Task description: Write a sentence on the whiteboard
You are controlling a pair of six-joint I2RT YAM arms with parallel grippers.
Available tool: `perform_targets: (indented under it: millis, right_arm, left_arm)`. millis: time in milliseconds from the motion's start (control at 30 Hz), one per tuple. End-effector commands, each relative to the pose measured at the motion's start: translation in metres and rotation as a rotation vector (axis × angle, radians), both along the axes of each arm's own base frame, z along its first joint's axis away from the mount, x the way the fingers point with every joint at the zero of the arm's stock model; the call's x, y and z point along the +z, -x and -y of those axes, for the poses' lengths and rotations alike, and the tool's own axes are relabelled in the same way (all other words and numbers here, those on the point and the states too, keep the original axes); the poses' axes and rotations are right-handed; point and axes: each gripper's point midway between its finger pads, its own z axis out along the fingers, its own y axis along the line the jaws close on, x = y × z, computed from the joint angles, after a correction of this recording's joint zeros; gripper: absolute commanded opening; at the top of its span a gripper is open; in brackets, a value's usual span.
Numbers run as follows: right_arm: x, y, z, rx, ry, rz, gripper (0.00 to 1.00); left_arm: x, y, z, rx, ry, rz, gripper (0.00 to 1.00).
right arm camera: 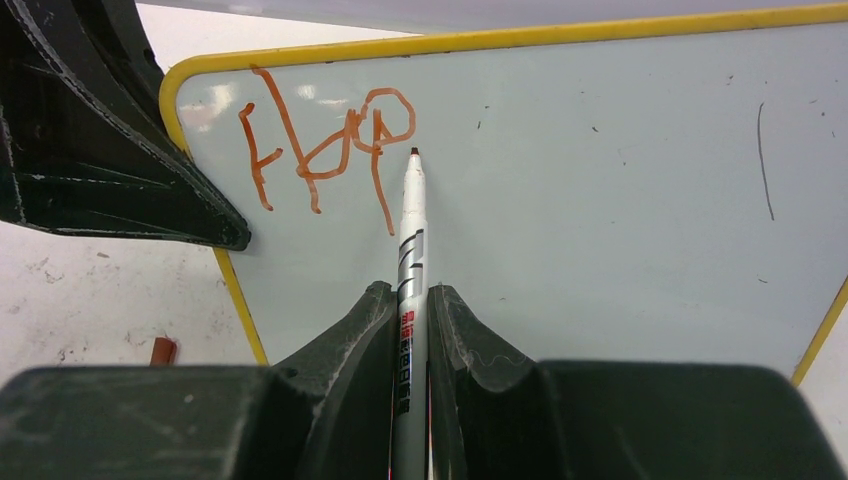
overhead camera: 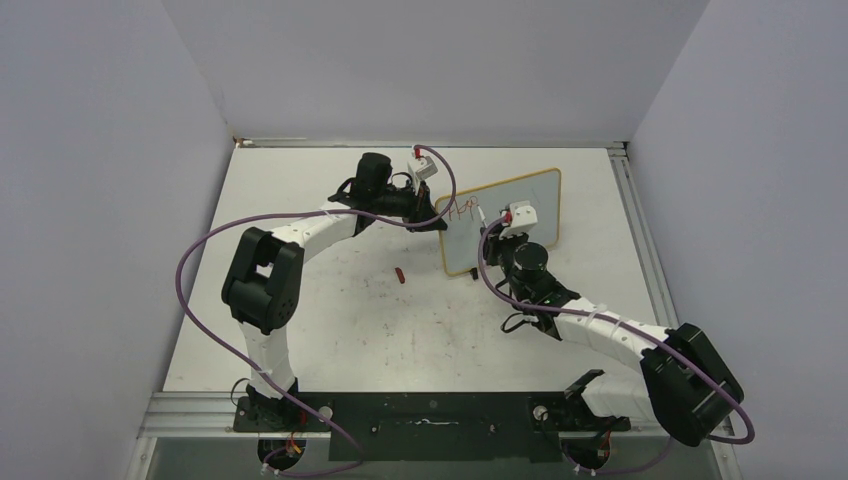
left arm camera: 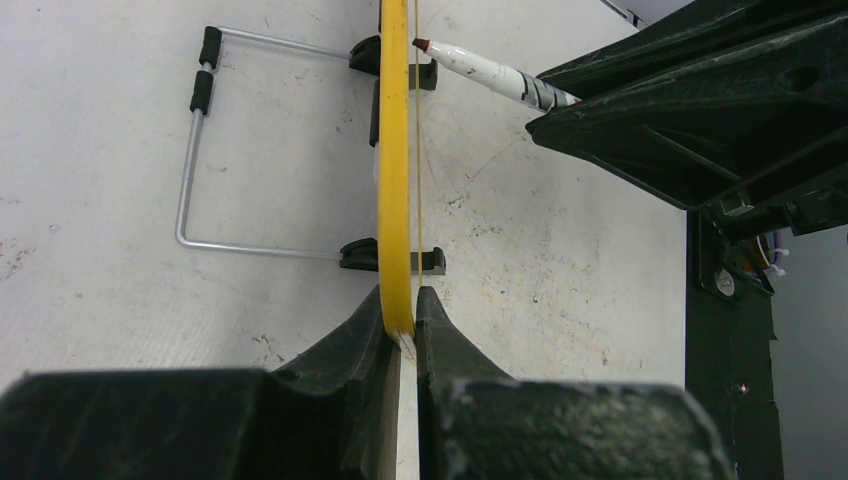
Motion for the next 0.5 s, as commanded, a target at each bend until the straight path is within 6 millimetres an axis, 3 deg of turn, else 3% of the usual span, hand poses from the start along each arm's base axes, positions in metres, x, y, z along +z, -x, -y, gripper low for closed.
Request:
perform_targets:
  millis: [0, 467]
  right_arm:
    - [0.043, -0.013, -0.003, -0.014, -0.062, 0.113, 0.05]
    - [0.039, -0.024, -0.002, -0.021, -0.058, 0.102, 0.05]
  left_arm:
    - [-0.021, 0.025, 0.006, -0.064, -0.048, -0.085, 0.0]
    - [-0.022, 0.025, 0.006, -0.066, -0.049, -0.089, 0.0]
